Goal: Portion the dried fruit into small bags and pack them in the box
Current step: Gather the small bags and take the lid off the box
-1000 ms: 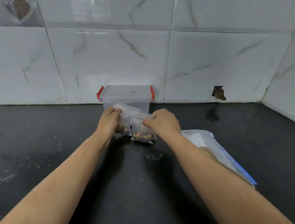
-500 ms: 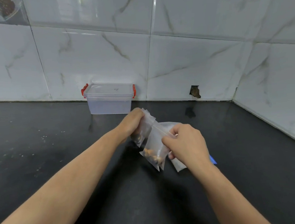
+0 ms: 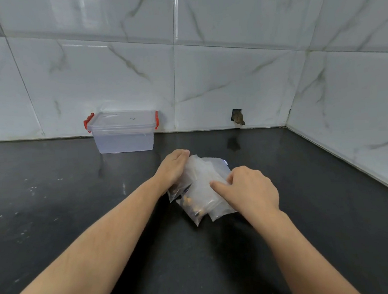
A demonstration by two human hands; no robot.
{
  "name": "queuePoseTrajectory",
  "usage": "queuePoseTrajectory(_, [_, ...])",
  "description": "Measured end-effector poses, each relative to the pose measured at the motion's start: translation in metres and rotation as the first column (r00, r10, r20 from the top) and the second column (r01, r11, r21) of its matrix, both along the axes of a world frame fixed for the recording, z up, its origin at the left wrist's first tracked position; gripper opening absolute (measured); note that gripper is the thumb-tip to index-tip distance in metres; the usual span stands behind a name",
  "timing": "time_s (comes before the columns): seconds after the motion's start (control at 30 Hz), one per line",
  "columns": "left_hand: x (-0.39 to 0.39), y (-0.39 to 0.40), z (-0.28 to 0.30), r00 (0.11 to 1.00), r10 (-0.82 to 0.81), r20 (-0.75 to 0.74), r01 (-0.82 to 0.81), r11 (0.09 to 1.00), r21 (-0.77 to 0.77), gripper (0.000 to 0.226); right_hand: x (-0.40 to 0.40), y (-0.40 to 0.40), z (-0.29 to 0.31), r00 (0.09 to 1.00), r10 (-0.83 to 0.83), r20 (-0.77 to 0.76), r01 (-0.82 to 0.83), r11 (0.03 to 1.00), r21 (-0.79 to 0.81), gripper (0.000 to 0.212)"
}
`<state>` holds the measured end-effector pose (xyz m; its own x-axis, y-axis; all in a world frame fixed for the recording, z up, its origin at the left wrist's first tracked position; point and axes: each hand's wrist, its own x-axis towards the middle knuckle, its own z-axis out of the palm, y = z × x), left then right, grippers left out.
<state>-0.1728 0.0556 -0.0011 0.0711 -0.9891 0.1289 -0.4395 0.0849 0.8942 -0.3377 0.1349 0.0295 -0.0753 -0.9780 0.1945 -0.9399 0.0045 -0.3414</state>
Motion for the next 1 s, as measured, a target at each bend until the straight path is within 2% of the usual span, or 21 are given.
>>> queuePoseTrajectory(0.1, [0.002,0.003,0.002,1.0,0.017,-0.001,-0.017,0.999,-0.03,0.04,0.004,0.004,0.01,0.996,-0.014,-0.084,0.008,0.998,-0.069,0.043])
queuePoseTrajectory(0.27, [0.017,0.011,0.011,1.0,0.021,0.014,-0.019,0.996,-0.083,0.045,0.023,0.011,0.028,0.98,0.036,-0.198,-0.074,0.979,-0.189,0.028])
queuePoseTrajectory(0.43, [0.058,0.02,0.024,0.99,0.112,0.086,-0.093,0.976,-0.197,0.032,0.065,-0.005,0.04,0.961,0.209,-0.183,-0.237,0.96,-0.148,0.029])
queuePoseTrajectory(0.5, [0.081,0.02,0.027,0.98,0.168,0.107,-0.141,0.965,-0.222,0.022,0.087,-0.025,0.042,0.944,0.315,-0.103,-0.323,0.943,-0.082,0.034])
queuePoseTrajectory(0.63, [0.131,0.017,0.028,0.951,0.288,0.11,-0.264,0.945,-0.192,0.011,0.133,-0.083,0.036,0.856,0.466,0.224,-0.493,0.867,0.077,0.044])
queuePoseTrajectory(0.7, [0.153,0.013,0.027,0.932,0.358,0.062,-0.347,0.927,-0.144,0.033,0.151,-0.109,0.03,0.837,0.456,0.303,-0.501,0.861,0.089,0.045])
queuePoseTrajectory(0.83, [0.185,0.001,0.026,0.905,0.421,-0.059,-0.425,0.9,-0.095,0.053,0.172,-0.147,0.023,0.783,0.387,0.486,-0.459,0.888,0.032,0.084])
queuePoseTrajectory(1.0, [0.212,-0.022,0.028,0.894,0.413,-0.17,-0.416,0.909,0.021,0.075,0.184,-0.175,0.025,0.65,0.293,0.701,-0.426,0.905,0.017,0.08])
